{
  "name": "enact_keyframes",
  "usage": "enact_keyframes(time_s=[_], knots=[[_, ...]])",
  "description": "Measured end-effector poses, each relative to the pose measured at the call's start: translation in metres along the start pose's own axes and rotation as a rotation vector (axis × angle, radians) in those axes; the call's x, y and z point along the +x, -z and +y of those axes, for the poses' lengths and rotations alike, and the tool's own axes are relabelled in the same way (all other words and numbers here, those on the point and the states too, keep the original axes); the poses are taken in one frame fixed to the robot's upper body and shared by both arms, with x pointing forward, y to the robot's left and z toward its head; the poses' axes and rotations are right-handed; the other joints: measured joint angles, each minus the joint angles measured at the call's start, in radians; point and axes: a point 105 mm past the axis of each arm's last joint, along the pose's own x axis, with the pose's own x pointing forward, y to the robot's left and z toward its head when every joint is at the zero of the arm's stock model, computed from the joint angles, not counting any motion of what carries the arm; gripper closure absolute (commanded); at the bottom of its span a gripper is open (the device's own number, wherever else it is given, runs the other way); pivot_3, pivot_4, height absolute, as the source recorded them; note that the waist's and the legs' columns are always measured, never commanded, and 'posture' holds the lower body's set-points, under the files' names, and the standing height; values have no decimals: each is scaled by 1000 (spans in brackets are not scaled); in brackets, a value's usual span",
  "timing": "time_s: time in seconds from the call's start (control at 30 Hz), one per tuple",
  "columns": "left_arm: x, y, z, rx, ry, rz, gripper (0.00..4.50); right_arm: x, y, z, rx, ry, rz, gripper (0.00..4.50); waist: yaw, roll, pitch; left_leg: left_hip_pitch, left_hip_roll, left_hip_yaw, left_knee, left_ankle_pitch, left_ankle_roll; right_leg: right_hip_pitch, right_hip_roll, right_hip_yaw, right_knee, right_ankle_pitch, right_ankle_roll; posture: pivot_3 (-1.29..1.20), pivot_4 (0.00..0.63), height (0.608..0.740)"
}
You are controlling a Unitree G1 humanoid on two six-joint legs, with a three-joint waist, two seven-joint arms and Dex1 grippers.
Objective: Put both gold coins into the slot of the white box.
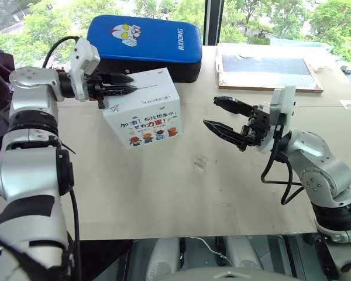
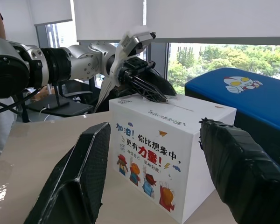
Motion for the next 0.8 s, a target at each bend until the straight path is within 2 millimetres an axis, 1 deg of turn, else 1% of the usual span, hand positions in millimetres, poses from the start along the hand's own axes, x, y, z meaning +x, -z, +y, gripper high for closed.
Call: enact_keyframes(time_s=[0.03, 0.07, 0.1, 0.13, 0.2, 0.27, 0.37, 0.43, 0.53, 0.57, 0.6, 0.67, 0.73, 0.8], knots=[[0, -2, 1, -12, -8, -18, 1186, 0, 0, 0, 1, 0, 0, 1206, 1, 0, 0, -1, 0, 0, 0, 0, 0, 0, 0, 0, 0, 0, 0, 0, 150, 740], [1, -3, 2, -38, -19, -38, 617, 0, 1, 0, 2, 0, 2, 1206, 2, 0, 0, -1, 0, -1, 1, 0, 0, 0, 0, -1, 0, 0, 0, 0, 150, 740], [2, -4, 3, -65, -28, -63, 206, 0, 1, 0, 1, 1, 4, 1206, 3, -1, 0, -2, 0, -1, 2, 0, 0, 0, 0, -1, 0, 0, 0, 0, 150, 740], [2, -7, 5, -104, -39, -99, 92, 0, 1, 0, -1, 3, 7, 1206, 2, -2, 1, -2, 0, -1, 2, 0, 0, 0, 0, -1, 0, 0, 0, 0, 150, 740], [-2, -19, 10, -167, -53, -194, 92, -1, 5, -1, -4, 13, 23, 1206, 0, -4, 2, -3, 0, -1, 2, 0, 0, -1, 0, -2, -1, 0, 0, 0, 150, 740], [-9, -34, 12, -190, -46, -266, 92, -2, 16, 1, 5, 20, 64, 1206, -1, -4, 2, -3, 0, -1, 2, 0, 0, -1, 0, -2, -1, 0, 0, 0, 150, 740], [-20, -52, 8, -179, 21, -313, 92, -3, 47, 6, 11, 42, 183, 1206, -4, -4, 2, -3, 0, -1, 2, 0, 0, -1, 0, -2, -1, 0, 0, 0, 150, 740], [-26, -60, 1, -138, 70, -295, 92, -3, 69, 8, 21, 53, 257, 1206, -8, -4, 2, -3, 1, 0, 2, 0, 0, -1, 0, -1, -1, 0, 0, 0, 150, 740], [-35, -55, -25, -94, 175, -192, 92, -6, 97, 13, 35, 63, 353, 1206, -19, -4, 3, -2, 1, -1, 1, 0, 0, -2, -1, 1, 0, 0, 0, 0, 150, 740], [-33, -51, -34, -96, 215, -167, 92, -8, 103, 13, 41, 68, 377, 1206, -20, -4, 3, -2, 1, -1, 1, 0, 0, -1, -2, 2, 0, 0, 0, 0, 150, 740], [-35, -44, -47, -80, 259, -98, 92, -6, 110, 16, 34, 57, 403, 1206, -22, -4, 3, -2, 1, 0, 1, 0, 0, -2, -2, 1, -1, 0, 0, 0, 150, 740], [-35, -30, -69, -57, 337, 17, 92, -7, 119, 19, 29, 47, 441, 1206, -23, -4, 3, -2, 1, 0, 1, 0, 0, -2, -3, 3, 0, 0, 0, 0, 150, 740], [-34, -19, -85, -32, 397, 102, 92, -8, 125, 19, 35, 42, 463, 1206, -19, -4, 3, -2, 1, 0, 1, 0, 0, -2, -2, 1, 0, 0, 0, 0, 150, 740], [-35, -14, -93, -20, 419, 139, 92, -8, 127, 20, 38, 42, 470, 1206, -13, -4, 3, -2, 1, 0, 2, 0, 0, -1, -1, 1, 0, 0, 0, 0, 150, 740]])
